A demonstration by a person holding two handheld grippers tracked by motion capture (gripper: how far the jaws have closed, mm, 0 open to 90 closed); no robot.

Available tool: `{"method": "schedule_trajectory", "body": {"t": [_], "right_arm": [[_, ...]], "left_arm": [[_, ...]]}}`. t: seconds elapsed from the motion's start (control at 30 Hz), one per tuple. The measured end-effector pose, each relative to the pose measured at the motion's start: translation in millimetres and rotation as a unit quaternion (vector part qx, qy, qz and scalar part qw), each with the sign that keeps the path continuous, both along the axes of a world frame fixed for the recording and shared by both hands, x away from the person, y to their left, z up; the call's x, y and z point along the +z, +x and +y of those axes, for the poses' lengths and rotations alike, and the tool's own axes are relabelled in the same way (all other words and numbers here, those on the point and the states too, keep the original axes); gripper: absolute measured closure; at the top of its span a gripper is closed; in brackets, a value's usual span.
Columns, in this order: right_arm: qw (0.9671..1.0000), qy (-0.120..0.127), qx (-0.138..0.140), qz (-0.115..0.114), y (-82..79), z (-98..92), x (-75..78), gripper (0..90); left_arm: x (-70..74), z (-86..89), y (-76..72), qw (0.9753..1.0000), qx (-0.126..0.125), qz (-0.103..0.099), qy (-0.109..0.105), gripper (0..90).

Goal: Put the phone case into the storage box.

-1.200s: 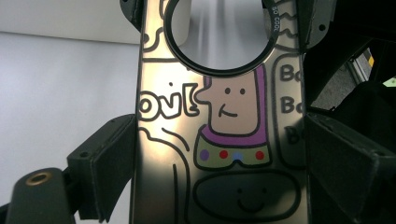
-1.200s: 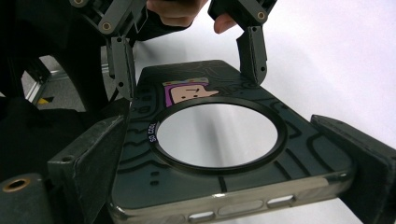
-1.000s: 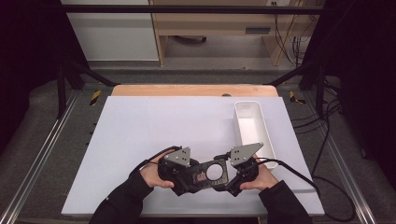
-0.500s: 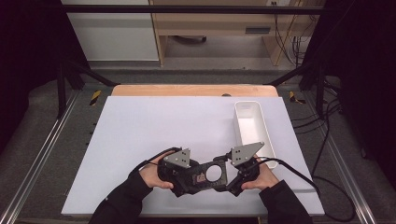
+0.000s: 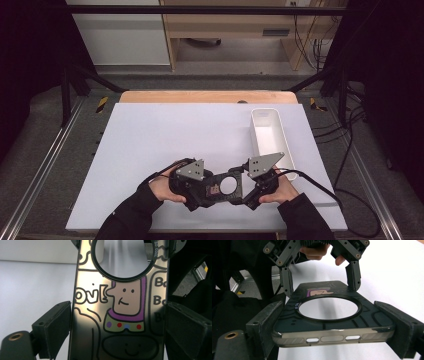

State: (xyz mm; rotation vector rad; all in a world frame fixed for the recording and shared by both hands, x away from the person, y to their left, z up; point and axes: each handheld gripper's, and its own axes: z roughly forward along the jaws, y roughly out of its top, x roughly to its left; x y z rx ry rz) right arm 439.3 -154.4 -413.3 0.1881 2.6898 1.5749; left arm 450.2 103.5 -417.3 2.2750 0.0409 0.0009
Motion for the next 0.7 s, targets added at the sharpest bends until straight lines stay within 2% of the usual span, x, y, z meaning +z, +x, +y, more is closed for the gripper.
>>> {"method": "schedule_trajectory", "body": {"t": [0.1, 0.23, 0.3, 0.37, 0.47, 0.7], "right_arm": [[1.0000, -0.001, -0.003, -0.003, 0.2, -1.6, 2.0, 12.5], [1.0000, -0.003, -0.005, 0.004, 0.5, -4.4, 6.0, 12.5], [0.9999, -0.013, -0.007, 0.007, 1.2, -4.6, 6.8, 12.5], [0.9998, -0.019, -0.007, 0.007, 2.3, -4.4, 7.1, 12.5], [0.9997, -0.023, -0.008, 0.008, 3.2, -4.2, 7.4, 12.5], [0.9992, -0.037, -0.006, 0.014, 6.9, -2.2, 9.3, 12.5]], "left_arm": [[2.3, 2.1, -0.2, 1.0000, 0.008, -0.005, 0.002, 5.5], [5.4, 4.4, -1.1, 0.9997, 0.015, -0.015, 0.011, 2.2], [8.0, 5.9, -1.1, 0.9993, 0.016, -0.018, 0.028, 1.9], [8.9, 6.3, -0.8, 0.9991, 0.017, -0.016, 0.036, 2.1], [9.3, 5.7, -0.5, 0.9981, 0.015, -0.012, 0.058, 2.0], [6.5, -3.1, 1.2, 0.9941, 0.011, -0.010, 0.108, 1.8]]}}
